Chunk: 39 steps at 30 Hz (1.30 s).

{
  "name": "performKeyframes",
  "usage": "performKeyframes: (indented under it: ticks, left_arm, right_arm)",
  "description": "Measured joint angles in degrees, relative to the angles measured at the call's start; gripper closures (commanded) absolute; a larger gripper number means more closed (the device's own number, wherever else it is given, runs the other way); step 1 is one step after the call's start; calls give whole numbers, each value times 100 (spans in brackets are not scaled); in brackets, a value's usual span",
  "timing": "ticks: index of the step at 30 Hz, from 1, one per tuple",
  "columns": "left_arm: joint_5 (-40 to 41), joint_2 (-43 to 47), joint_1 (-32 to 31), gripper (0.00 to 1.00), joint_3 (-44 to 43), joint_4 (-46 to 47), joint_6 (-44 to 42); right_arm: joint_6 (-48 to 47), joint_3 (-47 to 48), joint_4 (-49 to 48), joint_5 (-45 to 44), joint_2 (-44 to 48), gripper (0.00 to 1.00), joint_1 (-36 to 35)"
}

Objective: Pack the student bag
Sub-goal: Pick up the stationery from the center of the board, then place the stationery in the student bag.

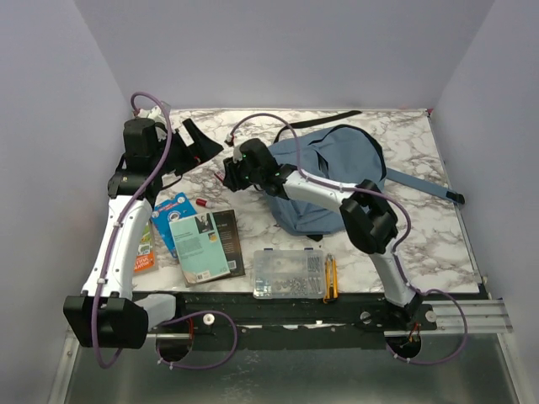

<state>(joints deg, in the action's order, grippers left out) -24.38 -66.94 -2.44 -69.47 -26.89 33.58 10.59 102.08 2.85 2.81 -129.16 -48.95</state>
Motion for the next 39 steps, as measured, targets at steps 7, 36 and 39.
performKeyframes:
  ticks: [7, 36, 39]
  left_arm:
    - [-643, -446, 79, 8, 87, 280, 271]
    - [-2520, -1718, 90, 46, 1091, 2118, 2041]
    - [-2516, -1718, 81, 51, 1121, 2201, 2090]
  right_arm:
    - [133, -1130, -295, 315, 994, 73, 295]
    - [723, -2363, -855, 341, 2511, 75, 254]
    - [909, -2361, -901, 345, 2505, 76, 251]
